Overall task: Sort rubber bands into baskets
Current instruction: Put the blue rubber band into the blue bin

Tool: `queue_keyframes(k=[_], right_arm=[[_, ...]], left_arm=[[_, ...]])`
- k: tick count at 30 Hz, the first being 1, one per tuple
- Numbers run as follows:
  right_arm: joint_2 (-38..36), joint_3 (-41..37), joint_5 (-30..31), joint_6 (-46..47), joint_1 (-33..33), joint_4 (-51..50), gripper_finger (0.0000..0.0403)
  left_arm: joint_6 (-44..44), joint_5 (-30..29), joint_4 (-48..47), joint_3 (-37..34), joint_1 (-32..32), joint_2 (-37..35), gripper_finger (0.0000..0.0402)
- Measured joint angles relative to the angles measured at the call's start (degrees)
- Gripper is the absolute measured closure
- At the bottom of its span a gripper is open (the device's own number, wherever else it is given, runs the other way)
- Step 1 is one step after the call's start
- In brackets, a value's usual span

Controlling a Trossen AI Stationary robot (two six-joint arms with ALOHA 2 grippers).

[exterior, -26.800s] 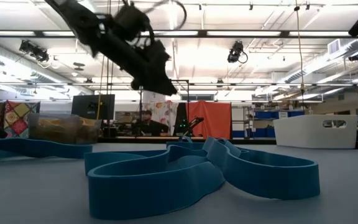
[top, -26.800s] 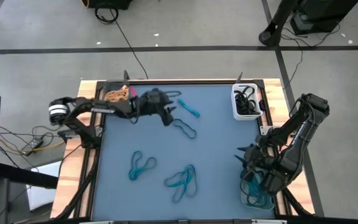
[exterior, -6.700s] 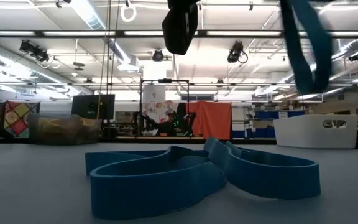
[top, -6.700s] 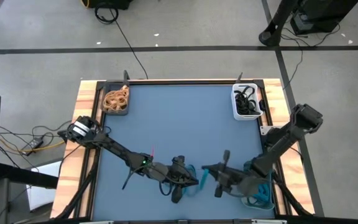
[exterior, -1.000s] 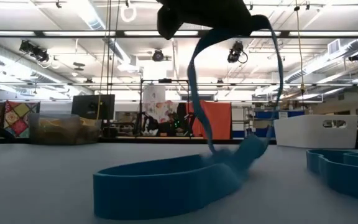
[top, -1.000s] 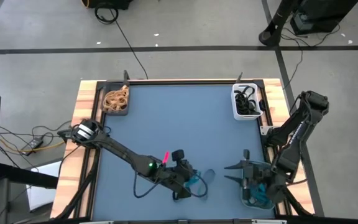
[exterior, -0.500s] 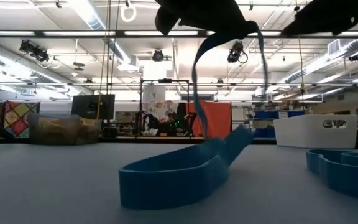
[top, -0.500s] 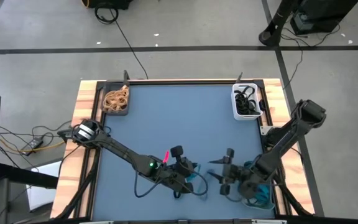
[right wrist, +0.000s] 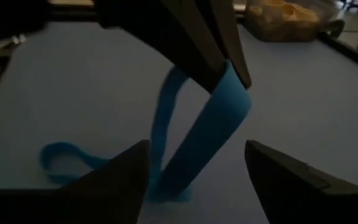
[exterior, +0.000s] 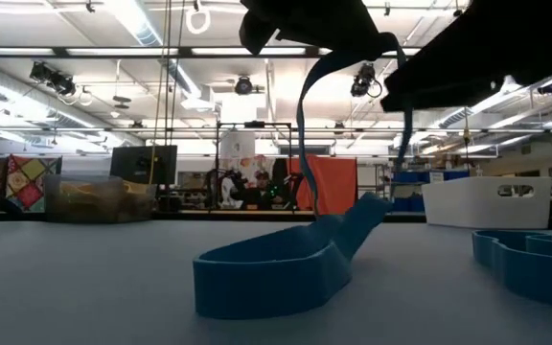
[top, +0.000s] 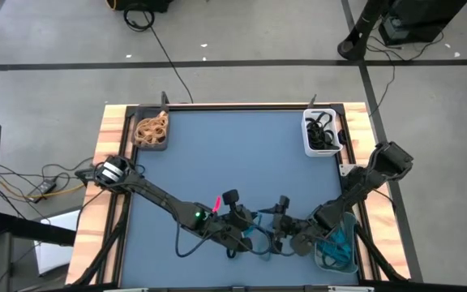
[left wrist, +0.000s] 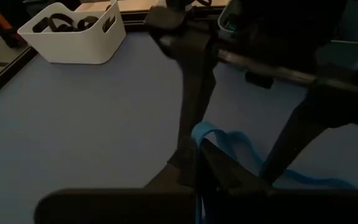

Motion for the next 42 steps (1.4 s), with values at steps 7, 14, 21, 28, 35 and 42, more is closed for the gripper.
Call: queue_keyframes(k=[7,14,21,28,35,42], right_arm=[[0.6,0.0,-0.4,-0.1,-0.8,0.2,0.0239],[-2.4,0.0,0.2,-1.7,0.9,-3.0,0.0383],[-13.2,0.0,7.2,0.0,4.9,-16.4,0.0395],[-28.2,0.0,9.1,-2.6,7.9,-21.8,0.0395],[-43.3,0.0,0.7,-3.0,10.2,-27.5,0.0396],[-55.2,0.0,-16.6,11.7,10.2,-43.6,0.0395]], left_arm=[[0.0,0.6,-0.1,0.0,-0.1,0.0,0.0394],[-0.4,2.4,-0.5,0.0,-0.1,0.0,0.0373],[-0.1,3.9,-0.5,0.0,-0.4,0.0,0.0319],[-0.1,3.9,-0.5,0.0,-0.4,0.0,0.0268],[-0.2,7.1,-0.6,0.0,-0.5,0.0,0.0266],[-0.2,9.8,-0.5,0.0,-0.5,0.0,0.0266]])
